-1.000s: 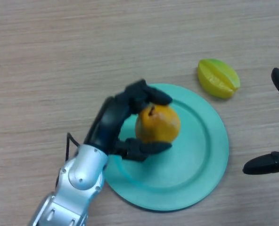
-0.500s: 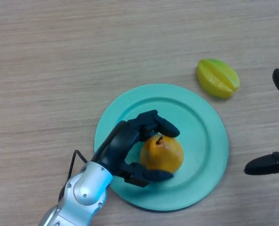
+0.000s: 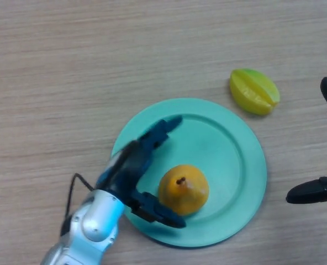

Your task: Pick up the yellow pear and place it on the plate

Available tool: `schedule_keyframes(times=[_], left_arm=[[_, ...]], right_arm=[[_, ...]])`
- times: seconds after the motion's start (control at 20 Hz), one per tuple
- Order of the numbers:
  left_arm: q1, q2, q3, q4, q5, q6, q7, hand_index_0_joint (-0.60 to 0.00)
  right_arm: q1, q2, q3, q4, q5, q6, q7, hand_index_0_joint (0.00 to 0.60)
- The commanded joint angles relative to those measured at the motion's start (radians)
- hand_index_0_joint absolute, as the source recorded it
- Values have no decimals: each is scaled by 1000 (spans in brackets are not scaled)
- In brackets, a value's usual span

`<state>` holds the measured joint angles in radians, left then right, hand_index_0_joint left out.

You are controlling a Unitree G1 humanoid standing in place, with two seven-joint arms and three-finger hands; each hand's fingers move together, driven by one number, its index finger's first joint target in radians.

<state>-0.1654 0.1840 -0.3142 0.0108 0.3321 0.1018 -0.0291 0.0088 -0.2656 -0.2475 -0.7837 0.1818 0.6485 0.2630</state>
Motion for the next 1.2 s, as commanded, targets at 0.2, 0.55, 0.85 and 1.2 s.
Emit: schedule_keyframes(times=[0.2, 0.55, 0.85, 1.2], left_arm=[[-20, 6, 200, -258, -101, -63, -53, 0], [-6, 87, 474, -551, -574, 158, -104, 0], [58, 131, 551, -524, -687, 134, -89, 0], [61, 148, 581, -558, -704, 179, -108, 0]], right_arm=[[-29, -28, -28, -48, -3, -116, -26, 0], [-47, -34, -5, -8, -20, -151, -24, 0], [-59, -42, -14, -27, 10, -118, -18, 0], [-108, -45, 33, 32, 1, -164, -48, 0]])
